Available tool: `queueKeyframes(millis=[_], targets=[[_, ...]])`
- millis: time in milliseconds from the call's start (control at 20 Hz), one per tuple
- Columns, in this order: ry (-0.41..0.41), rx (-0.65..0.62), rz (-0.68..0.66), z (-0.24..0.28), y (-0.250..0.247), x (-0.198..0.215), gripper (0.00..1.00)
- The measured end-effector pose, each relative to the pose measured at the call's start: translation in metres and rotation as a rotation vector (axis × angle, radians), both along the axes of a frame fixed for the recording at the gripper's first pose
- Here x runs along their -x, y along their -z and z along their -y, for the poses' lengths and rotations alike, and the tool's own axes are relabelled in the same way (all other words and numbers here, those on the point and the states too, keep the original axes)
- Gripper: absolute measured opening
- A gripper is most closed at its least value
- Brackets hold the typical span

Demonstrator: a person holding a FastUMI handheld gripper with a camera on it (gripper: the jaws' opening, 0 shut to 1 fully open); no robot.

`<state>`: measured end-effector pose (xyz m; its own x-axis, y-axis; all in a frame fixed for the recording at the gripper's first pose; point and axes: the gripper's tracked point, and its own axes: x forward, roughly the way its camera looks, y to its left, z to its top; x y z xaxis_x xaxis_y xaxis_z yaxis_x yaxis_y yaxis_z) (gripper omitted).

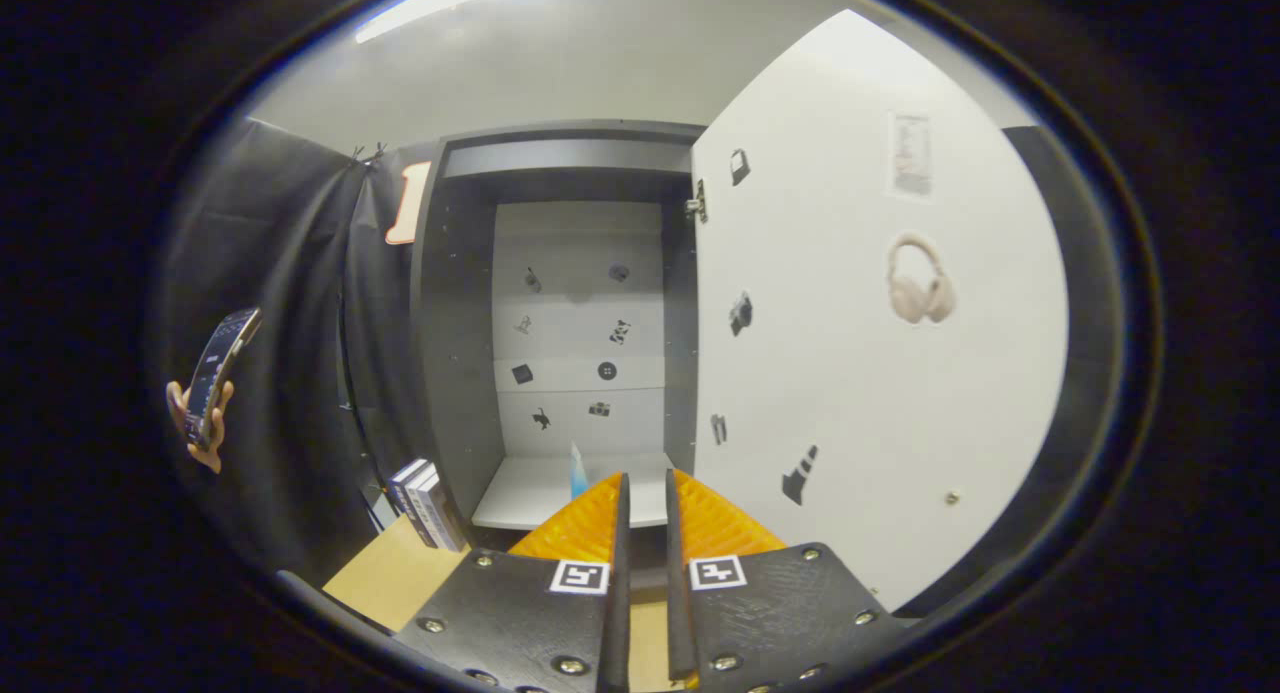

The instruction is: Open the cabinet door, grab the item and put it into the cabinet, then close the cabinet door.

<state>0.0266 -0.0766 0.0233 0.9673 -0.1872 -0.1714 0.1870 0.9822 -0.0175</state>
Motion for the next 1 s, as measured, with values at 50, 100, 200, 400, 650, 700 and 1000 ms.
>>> queueKeyframes(millis=[50,100,200,400,650,700,1000], targets=[[0.029,0.009,0.004,0.009,-0.002,0.014,0.15],[0.063,0.018,0.012,0.021,-0.006,0.029,0.15],[0.132,0.022,0.024,0.044,-0.012,0.058,0.15],[0.306,0.031,0.045,0.111,-0.022,0.115,0.15],[0.51,0.045,0.01,0.188,-0.009,0.15,0.22],[0.531,0.058,0.003,0.196,-0.006,0.148,0.37],[0.476,0.06,0.008,0.197,0.001,0.114,0.71]])
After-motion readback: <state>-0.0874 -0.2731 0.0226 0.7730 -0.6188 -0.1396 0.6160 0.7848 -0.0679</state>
